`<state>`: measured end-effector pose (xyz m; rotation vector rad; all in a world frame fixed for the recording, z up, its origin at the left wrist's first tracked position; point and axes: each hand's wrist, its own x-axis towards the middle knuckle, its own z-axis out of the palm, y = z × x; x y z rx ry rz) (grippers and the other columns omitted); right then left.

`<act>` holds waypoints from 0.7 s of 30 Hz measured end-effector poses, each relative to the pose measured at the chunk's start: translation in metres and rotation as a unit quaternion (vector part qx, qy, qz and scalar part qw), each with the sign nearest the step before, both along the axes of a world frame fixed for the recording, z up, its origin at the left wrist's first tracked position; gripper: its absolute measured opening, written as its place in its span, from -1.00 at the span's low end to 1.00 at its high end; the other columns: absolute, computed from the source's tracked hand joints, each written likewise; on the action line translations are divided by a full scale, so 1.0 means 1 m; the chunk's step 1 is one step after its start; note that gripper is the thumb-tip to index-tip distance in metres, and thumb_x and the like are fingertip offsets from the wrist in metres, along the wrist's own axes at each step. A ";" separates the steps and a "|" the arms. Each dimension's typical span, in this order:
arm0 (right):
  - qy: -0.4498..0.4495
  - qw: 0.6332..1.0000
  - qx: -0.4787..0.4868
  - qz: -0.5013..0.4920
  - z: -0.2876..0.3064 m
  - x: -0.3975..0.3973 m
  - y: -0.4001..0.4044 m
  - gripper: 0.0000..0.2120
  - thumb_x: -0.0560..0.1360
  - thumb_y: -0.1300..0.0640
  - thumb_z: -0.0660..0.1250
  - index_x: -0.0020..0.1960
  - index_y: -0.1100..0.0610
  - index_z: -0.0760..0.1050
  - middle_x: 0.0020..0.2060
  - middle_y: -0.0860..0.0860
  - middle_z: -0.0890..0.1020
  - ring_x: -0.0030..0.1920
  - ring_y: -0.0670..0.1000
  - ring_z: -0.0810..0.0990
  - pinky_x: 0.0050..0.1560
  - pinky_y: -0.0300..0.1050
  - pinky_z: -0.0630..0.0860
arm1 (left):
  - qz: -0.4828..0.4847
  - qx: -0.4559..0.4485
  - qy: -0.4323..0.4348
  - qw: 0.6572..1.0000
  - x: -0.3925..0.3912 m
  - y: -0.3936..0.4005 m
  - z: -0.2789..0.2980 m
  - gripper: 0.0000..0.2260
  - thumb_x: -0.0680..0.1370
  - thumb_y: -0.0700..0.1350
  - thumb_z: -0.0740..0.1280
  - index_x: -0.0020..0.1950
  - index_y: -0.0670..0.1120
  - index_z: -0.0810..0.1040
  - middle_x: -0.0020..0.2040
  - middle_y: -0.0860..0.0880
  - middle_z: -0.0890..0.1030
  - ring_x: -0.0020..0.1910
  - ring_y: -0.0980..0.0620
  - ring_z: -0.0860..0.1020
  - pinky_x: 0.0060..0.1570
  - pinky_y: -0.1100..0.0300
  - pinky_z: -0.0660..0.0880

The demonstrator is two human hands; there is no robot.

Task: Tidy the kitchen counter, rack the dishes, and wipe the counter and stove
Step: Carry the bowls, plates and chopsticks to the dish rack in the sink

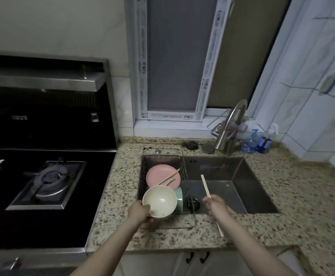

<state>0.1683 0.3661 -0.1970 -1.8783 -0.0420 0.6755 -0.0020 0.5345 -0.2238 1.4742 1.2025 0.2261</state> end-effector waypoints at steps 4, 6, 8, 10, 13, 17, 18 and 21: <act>0.001 0.999 -0.012 0.032 -0.002 0.011 0.037 -0.74 0.56 0.31 0.17 -0.29 0.15 0.34 -0.51 0.04 0.25 -0.75 -0.18 0.14 -0.69 -0.39 0.01 | 0.012 0.040 0.056 0.998 -0.002 0.030 -0.008 -0.75 0.52 -0.29 0.24 0.15 -0.35 0.51 -0.04 -0.30 0.57 -0.31 -0.17 0.55 -0.61 0.23 0.48; -0.007 0.999 -0.015 0.052 -0.004 0.019 0.052 -0.75 0.56 0.29 0.18 -0.29 0.14 0.35 -0.51 0.04 0.25 -0.74 -0.17 0.14 -0.67 -0.40 0.01 | -0.022 0.075 0.101 0.992 0.002 0.045 -0.013 -0.74 0.51 -0.24 0.25 0.15 -0.31 0.53 0.02 -0.30 0.60 -0.09 -0.22 0.59 -0.30 0.12 0.58; 0.001 0.998 -0.019 0.067 -0.011 0.033 0.071 -0.75 0.57 0.29 0.17 -0.28 0.14 0.36 -0.50 0.04 0.25 -0.72 -0.15 0.16 -0.69 -0.39 0.01 | -0.035 0.103 0.138 0.984 0.012 0.061 -0.019 -0.75 0.49 -0.24 0.27 0.14 -0.29 0.55 0.06 -0.29 0.61 0.04 -0.20 0.59 -0.08 0.10 0.54; 0.002 0.997 -0.011 0.071 -0.012 0.041 0.083 -0.75 0.58 0.28 0.15 -0.27 0.13 0.38 -0.49 0.03 0.27 -0.62 -0.08 0.20 -0.69 -0.35 0.05 | -0.050 0.114 0.152 0.981 0.018 0.071 -0.024 -0.76 0.48 -0.26 0.28 0.13 -0.26 0.56 0.06 -0.26 0.62 0.04 -0.18 0.59 -0.11 0.11 0.53; -0.017 0.997 0.016 0.067 -0.015 0.067 0.107 -0.78 0.59 0.25 0.15 -0.23 0.12 0.40 -0.45 0.02 0.34 -0.50 -0.04 0.25 -0.67 -0.34 0.13 | -0.075 0.157 0.180 0.968 0.037 0.087 -0.031 -0.74 0.45 -0.28 0.27 0.14 -0.20 0.54 0.07 -0.21 0.62 0.06 -0.16 0.58 -0.14 0.18 0.45; -0.013 0.997 0.040 0.068 -0.018 0.110 0.139 -0.83 0.60 0.22 0.14 -0.14 0.16 0.43 -0.43 0.03 0.36 -0.49 -0.04 0.26 -0.68 -0.36 0.15 | -0.133 0.231 0.263 0.927 0.073 0.110 -0.034 -0.71 0.51 -0.30 0.16 0.22 -0.18 0.44 0.15 -0.19 0.55 0.12 -0.17 0.54 -0.02 0.08 0.47; -0.012 0.997 0.042 0.071 -0.020 0.120 0.145 -0.85 0.60 0.22 0.15 -0.10 0.18 0.44 -0.43 0.03 0.36 -0.49 -0.04 0.25 -0.69 -0.36 0.14 | -0.159 0.249 0.290 0.910 0.081 0.114 -0.034 -0.70 0.52 -0.30 0.14 0.24 -0.16 0.41 0.17 -0.18 0.53 0.13 -0.16 0.54 0.01 0.06 0.47; -0.016 0.996 0.028 0.084 -0.030 0.148 0.164 -0.84 0.60 0.20 0.15 -0.12 0.17 0.44 -0.42 0.03 0.37 -0.49 -0.04 0.26 -0.69 -0.36 0.14 | -0.260 0.290 0.352 0.851 0.103 0.131 -0.038 -0.69 0.56 -0.27 0.16 0.29 -0.11 0.40 0.20 -0.15 0.52 0.16 -0.15 0.54 0.05 0.04 0.48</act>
